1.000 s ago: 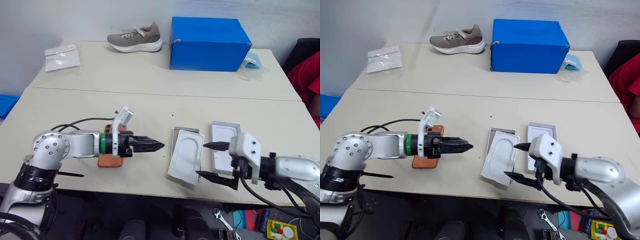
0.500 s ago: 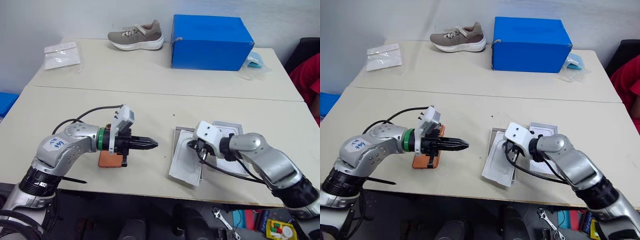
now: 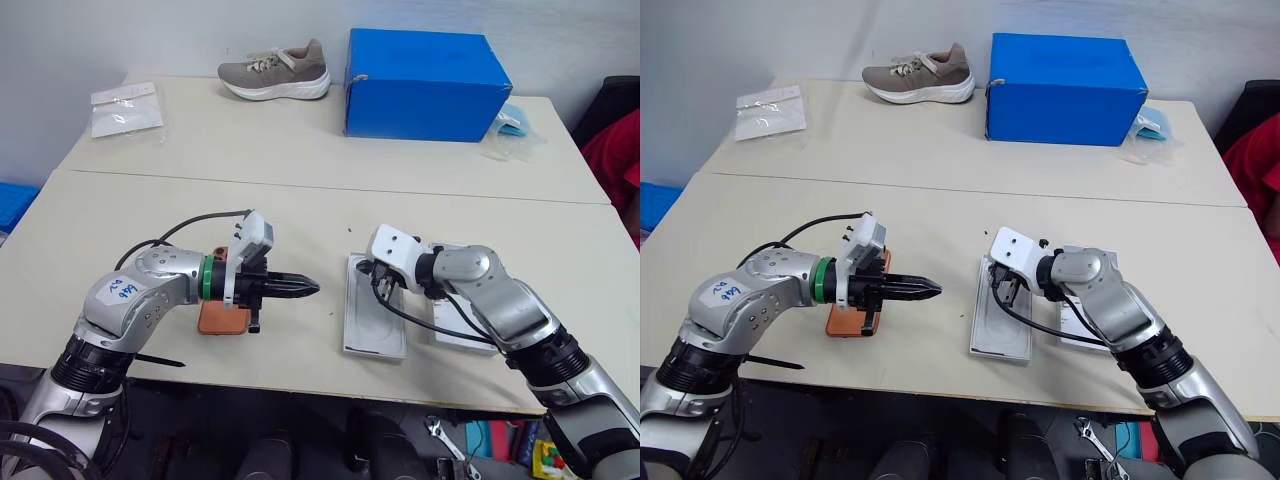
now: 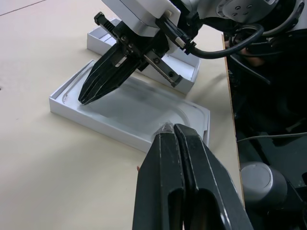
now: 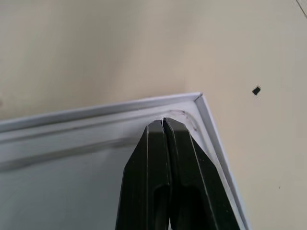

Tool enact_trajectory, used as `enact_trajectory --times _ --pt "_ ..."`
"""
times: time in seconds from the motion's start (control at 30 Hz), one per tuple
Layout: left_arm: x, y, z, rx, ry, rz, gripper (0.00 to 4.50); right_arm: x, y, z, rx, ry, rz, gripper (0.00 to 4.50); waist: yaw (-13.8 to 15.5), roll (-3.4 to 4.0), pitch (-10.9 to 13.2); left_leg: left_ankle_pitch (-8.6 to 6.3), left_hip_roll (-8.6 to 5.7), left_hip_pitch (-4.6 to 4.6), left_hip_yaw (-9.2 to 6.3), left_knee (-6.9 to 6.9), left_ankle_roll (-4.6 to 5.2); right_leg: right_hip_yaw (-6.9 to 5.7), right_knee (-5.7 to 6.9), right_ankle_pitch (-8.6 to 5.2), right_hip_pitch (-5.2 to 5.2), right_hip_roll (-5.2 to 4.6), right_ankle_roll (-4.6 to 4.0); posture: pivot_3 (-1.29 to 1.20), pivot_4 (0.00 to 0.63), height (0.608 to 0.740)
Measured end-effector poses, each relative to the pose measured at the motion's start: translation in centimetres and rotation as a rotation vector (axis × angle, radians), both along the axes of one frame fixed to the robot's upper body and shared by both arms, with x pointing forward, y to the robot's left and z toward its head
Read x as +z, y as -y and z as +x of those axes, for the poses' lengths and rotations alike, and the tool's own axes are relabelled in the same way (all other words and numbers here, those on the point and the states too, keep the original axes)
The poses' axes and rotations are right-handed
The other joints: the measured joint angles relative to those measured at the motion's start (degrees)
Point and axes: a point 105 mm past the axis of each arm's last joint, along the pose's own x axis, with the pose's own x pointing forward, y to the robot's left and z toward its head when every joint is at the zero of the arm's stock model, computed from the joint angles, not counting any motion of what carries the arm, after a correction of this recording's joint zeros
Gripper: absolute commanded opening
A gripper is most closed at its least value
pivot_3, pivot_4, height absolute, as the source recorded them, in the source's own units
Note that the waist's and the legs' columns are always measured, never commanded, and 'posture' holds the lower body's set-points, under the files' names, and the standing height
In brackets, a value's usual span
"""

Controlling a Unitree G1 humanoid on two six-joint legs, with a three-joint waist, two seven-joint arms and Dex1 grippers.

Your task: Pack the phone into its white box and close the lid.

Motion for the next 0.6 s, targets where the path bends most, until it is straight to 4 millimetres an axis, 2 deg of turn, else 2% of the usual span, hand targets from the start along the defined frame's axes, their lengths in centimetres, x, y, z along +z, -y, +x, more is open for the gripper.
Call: enact_trajectory --times 0.2,0.37,0.6 --pt "-0.4 0.3 -0.2 -0.014 -0.011 -0.009 0.01 0.6 1.8 -2.8 0.004 -0.042 0.023 0.01 0.1 0.0 0.0 -0.03 -0.01 -0.09 -0.12 0.03 0.05 -0.09 -0.06 0.0 0.0 -0.04 0.01 0.0 0.15 0.74" --pt "-0.7 0.4 -0.3 -0.018 -0.015 -0.01 0.01 -1.3 3.8 -4.9 -0.023 -0.103 -0.036 0.01 0.1 0.0 0.0 -0.04 -0.02 -0.05 -0.11 0.08 0.06 -0.09 -0.03 0.01 0.04 -0.05 0.01 0.0 0.15 0.74" --pt "-0.6 0.9 -0.3 -0.034 -0.009 -0.02 0.01 -1.9 3.3 -4.8 -0.039 -0.085 -0.009 0.01 -0.1 0.0 0.0 -0.03 -0.02 0.04 -0.08 0.1 0.06 -0.05 -0.03 0.0 0.05 -0.05 0.01 0.0 0.15 0.74"
